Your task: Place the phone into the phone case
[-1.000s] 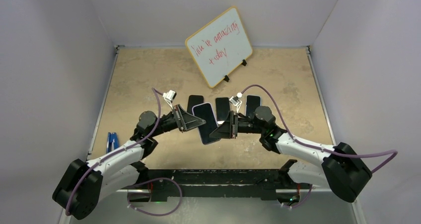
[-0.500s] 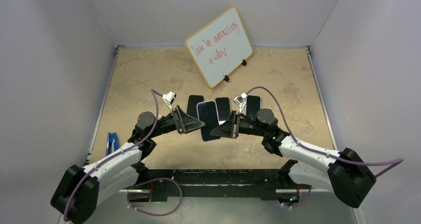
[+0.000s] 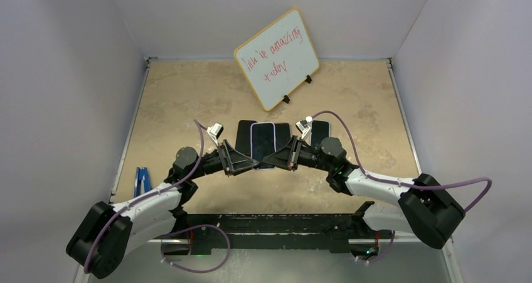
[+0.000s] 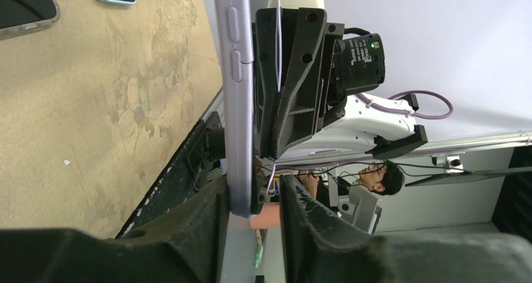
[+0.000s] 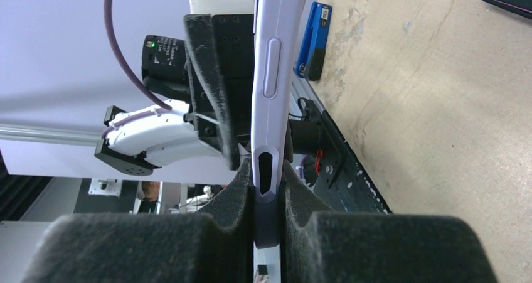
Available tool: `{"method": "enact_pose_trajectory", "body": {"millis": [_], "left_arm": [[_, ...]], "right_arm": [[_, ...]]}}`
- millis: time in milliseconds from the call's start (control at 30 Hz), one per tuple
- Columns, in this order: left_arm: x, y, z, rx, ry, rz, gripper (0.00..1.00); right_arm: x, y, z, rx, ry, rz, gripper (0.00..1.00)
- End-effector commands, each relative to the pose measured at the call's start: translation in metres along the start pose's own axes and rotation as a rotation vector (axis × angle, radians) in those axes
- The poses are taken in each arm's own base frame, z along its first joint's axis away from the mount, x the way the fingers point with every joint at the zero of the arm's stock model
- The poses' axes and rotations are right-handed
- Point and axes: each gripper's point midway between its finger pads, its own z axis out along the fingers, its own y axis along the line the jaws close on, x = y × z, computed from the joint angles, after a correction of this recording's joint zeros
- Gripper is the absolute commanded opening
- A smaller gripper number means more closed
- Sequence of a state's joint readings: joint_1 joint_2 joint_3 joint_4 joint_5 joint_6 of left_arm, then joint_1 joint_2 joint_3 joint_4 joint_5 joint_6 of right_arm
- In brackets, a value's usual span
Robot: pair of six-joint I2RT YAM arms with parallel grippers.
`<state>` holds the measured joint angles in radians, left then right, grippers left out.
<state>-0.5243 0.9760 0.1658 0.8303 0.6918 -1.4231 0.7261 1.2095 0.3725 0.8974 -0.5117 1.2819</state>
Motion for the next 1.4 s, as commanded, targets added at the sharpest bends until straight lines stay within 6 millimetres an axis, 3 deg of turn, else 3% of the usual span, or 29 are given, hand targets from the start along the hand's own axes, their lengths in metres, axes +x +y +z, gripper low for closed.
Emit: {"method": "enact_pose_trajectory", "body": {"millis": [0,133,300,433,567,633,800,1000,1267,1367], "left_arm": [[0.004,-0.013,-0.001,0.055,0.024,0.033,0.29],[0.004,-0.003,0.000,0.017,0.025,0.025,0.00],[0.000,0.029,-0.001,-0.201,0.028,0.037,0.00],[-0.004,0.030,-0.003,-0.283,0.044,0.088,0.01],[-0.009,0.030,-0.004,-0.339,0.057,0.130,0.31],[-0.016,0.034,-0.008,-0.417,0.052,0.171,0.41],[-0.043,0.020,-0.018,-0.551,0.005,0.341,0.63],[-0.069,0.013,-0.031,-0.674,-0.032,0.492,0.78],[-0.075,0.015,-0.037,-0.726,-0.034,0.534,0.80],[-0.076,0.018,-0.037,-0.738,-0.029,0.537,0.80]], "right_arm": [[-0.019,0.029,0.003,-0.109,-0.084,-0.057,0.00],[-0.017,0.023,0.003,-0.092,-0.078,-0.049,0.00],[-0.016,0.010,0.004,-0.023,-0.067,-0.083,0.00],[-0.016,-0.005,0.004,0.054,-0.059,-0.111,0.00],[-0.013,-0.017,0.002,0.098,-0.052,-0.111,0.00],[-0.008,-0.029,0.001,0.140,-0.027,-0.104,0.00],[0.017,-0.058,-0.002,0.247,0.098,-0.089,0.00],[0.052,-0.076,0.001,0.329,0.197,-0.078,0.00],[0.079,-0.103,-0.003,0.405,0.253,-0.013,0.00],[0.079,-0.114,-0.007,0.460,0.249,-0.026,0.09]]}}
